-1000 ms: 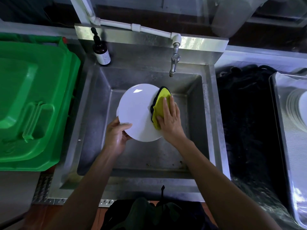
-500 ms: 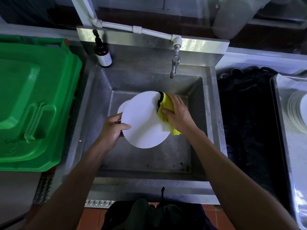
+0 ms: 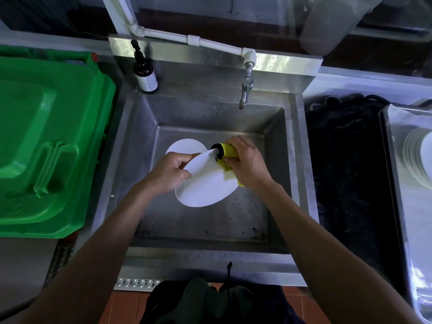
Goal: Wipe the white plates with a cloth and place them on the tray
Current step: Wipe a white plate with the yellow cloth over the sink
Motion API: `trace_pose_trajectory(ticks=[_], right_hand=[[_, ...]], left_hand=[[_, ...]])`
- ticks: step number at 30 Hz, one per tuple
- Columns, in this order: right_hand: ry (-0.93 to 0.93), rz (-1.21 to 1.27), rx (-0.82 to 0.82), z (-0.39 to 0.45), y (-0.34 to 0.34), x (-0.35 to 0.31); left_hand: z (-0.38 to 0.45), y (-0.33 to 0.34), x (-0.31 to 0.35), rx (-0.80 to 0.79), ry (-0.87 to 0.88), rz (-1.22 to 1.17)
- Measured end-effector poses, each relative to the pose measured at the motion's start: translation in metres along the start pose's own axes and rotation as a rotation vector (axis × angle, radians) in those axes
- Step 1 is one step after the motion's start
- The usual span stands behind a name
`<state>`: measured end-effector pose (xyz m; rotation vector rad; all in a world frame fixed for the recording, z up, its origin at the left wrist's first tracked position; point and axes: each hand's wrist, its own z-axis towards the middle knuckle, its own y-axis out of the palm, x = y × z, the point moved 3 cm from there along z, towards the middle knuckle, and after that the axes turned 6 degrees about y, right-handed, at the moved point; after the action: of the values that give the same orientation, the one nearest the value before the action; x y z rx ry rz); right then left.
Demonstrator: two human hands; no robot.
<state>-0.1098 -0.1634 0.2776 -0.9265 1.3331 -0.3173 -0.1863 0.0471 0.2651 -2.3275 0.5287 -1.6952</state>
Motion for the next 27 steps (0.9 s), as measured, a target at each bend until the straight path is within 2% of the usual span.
trace_pose_trajectory(ticks=[5, 9, 11, 13, 15, 16, 18, 27], right_hand=[[-0.019, -0.033, 0.183, -0.014, -0.001, -0.003], [-0.017, -0.044, 0.301, -0.021, -0.007, -0.003], [-0.026, -0.038, 0.361, -0.024, -0.012, -0.002], [-0.036, -0.033, 0.413, -0.027, -0.016, -0.001], [-0.046, -0.030, 0.448, -0.030, -0.019, -0.001], [-0.053, -0.029, 0.460, -0.032, -0.020, -0.002], [-0.065, -0.040, 0.478, -0.035, -0.019, -0.002], [-0.101, -0.074, 0.511, -0.055, -0.006, 0.003]], left_hand=[[0.002, 0.012, 0.000, 0.149, 0.034, 0.047], [-0.001, 0.019, -0.007, 0.310, 0.060, -0.038], [-0.007, 0.022, -0.014, 0.404, -0.006, -0.103], [-0.015, 0.028, -0.026, 0.480, -0.186, -0.302], [-0.021, 0.040, -0.037, 0.494, -0.428, -0.700], [-0.023, 0.046, -0.037, 0.458, -0.502, -0.913], [-0.023, 0.054, -0.029, 0.384, -0.526, -1.185], [-0.001, 0.062, 0.007, 0.431, -0.540, -1.424]])
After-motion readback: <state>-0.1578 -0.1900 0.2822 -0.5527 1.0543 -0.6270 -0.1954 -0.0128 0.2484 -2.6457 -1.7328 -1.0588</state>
